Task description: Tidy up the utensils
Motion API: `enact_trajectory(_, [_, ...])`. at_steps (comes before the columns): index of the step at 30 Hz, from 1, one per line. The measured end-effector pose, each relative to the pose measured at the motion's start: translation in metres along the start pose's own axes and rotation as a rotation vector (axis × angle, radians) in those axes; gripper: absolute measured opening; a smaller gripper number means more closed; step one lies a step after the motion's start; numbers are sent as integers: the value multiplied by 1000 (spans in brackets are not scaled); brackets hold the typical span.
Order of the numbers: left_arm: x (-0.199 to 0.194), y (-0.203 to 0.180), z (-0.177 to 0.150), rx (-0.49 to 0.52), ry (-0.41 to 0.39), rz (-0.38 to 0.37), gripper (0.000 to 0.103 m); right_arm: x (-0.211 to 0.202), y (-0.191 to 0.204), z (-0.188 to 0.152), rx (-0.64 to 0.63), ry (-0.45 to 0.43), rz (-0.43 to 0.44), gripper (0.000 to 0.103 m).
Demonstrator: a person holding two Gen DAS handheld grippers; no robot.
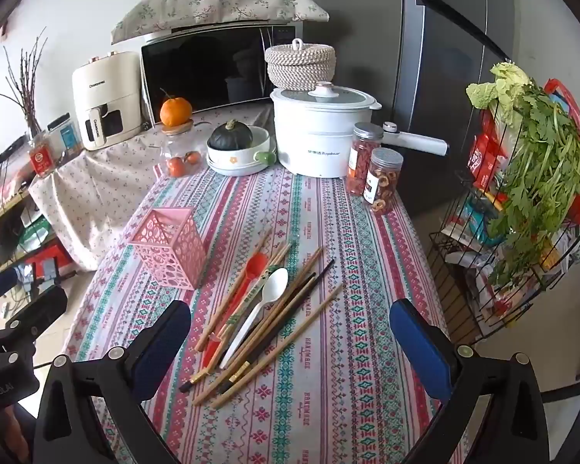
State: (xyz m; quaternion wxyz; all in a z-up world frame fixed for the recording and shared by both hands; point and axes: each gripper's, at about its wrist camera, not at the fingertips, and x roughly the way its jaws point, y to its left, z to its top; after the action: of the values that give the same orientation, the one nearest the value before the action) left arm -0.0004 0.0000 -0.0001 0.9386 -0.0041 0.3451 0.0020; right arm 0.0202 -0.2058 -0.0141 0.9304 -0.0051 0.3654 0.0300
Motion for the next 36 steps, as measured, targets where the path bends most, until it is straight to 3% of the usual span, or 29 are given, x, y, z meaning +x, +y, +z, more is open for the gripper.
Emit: enact_trajectory(36, [6,-5,-4,2,50,-12,102,-3,-1,-1,7,-7,-2,103])
